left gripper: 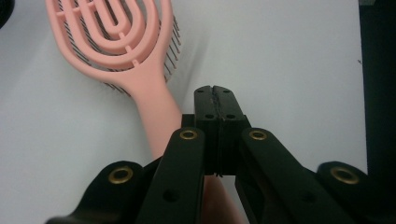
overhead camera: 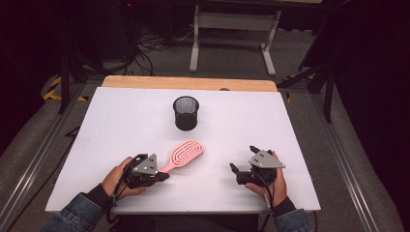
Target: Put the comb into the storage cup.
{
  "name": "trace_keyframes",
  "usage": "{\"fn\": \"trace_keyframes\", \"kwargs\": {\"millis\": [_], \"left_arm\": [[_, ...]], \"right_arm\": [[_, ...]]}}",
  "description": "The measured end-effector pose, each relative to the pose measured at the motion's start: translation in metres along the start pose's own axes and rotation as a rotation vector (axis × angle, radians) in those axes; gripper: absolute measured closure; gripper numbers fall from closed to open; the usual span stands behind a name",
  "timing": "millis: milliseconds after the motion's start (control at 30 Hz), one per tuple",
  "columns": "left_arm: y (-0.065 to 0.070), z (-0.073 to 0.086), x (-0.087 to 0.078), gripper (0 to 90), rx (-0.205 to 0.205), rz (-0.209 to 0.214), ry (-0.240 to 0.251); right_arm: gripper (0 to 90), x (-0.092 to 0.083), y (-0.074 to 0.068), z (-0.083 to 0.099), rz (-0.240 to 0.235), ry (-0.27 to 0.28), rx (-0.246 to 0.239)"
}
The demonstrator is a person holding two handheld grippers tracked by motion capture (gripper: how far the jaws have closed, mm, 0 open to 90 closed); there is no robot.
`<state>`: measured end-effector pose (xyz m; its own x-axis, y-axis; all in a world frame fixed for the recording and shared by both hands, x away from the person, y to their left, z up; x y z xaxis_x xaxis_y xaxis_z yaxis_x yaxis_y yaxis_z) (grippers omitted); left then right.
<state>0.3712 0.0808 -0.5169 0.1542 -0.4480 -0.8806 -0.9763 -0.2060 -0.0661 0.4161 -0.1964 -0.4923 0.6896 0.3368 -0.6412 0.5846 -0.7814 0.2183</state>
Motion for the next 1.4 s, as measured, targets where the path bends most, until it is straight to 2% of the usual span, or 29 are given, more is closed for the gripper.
{"fn": "trace_keyframes", "kwargs": {"millis": [233, 333, 467, 533, 633, 733, 867, 967, 1033, 1167, 1233, 1333, 1400], "left_arm": [[-0.003, -0.001, -0.005, 90.0, -0.008, -0.01, 0.022], [-0.006, 0.0, -0.01, 89.9, -0.023, -0.028, 0.035], [-0.015, 0.0, -0.017, 88.5, -0.069, -0.065, 0.067], [-0.019, 0.0, -0.02, 84.9, -0.094, -0.089, 0.077], [-0.023, 0.0, -0.026, 81.7, -0.121, -0.105, 0.089], [-0.028, 0.0, -0.028, 75.7, -0.163, -0.122, 0.095], [-0.031, -0.001, -0.029, 67.4, -0.196, -0.145, 0.082], [-0.035, -0.001, -0.029, 60.5, -0.234, -0.166, 0.054], [-0.035, -0.003, -0.03, 54.7, -0.257, -0.161, 0.045], [-0.04, -0.002, -0.027, 33.0, -0.355, -0.168, -0.018], [-0.042, 0.0, -0.023, 25.6, -0.396, -0.162, -0.048], [-0.042, -0.001, -0.015, 14.9, -0.438, -0.14, -0.084], [-0.04, -0.005, -0.012, 11.2, -0.433, -0.139, -0.098]], "right_arm": [[8.7, 0.0, 0.0, 0.0, 0.002, 0.002, 0.002], [8.7, -0.001, 0.001, 0.0, 0.004, 0.003, 0.003], [8.7, -0.001, 0.001, 0.0, 0.006, 0.005, 0.005], [8.7, -0.001, 0.002, 0.0, 0.009, 0.004, 0.005], [8.8, -0.001, 0.001, -0.001, 0.01, 0.004, 0.003], [8.8, -0.001, 0.002, -0.001, 0.015, 0.003, -0.001], [8.8, -0.002, 0.004, -0.001, 0.024, 0.009, 0.003], [8.8, -0.002, 0.004, 0.0, 0.025, 0.006, 0.007], [8.8, -0.001, 0.004, 0.0, 0.024, 0.003, 0.005], [8.8, 0.0, 0.003, 0.001, 0.022, 0.0, 0.004], [8.8, 0.0, 0.004, 0.001, 0.022, -0.001, 0.007], [8.7, 0.001, 0.004, 0.001, 0.021, -0.005, 0.008], [8.8, 0.002, 0.004, 0.002, 0.02, -0.008, 0.006]]}}
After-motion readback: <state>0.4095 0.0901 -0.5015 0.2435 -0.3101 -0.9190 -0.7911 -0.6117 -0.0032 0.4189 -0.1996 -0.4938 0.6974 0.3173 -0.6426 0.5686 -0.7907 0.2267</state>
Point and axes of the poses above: each handheld gripper's, and its own axes: x roughly forward along the jaws, z roughly out of its underside, y roughly to its right, the point moved 10 cm from there along x, roughly forward along the jaws, and after that the axes turned 14 degrees about -y, right-handed, at the moved point
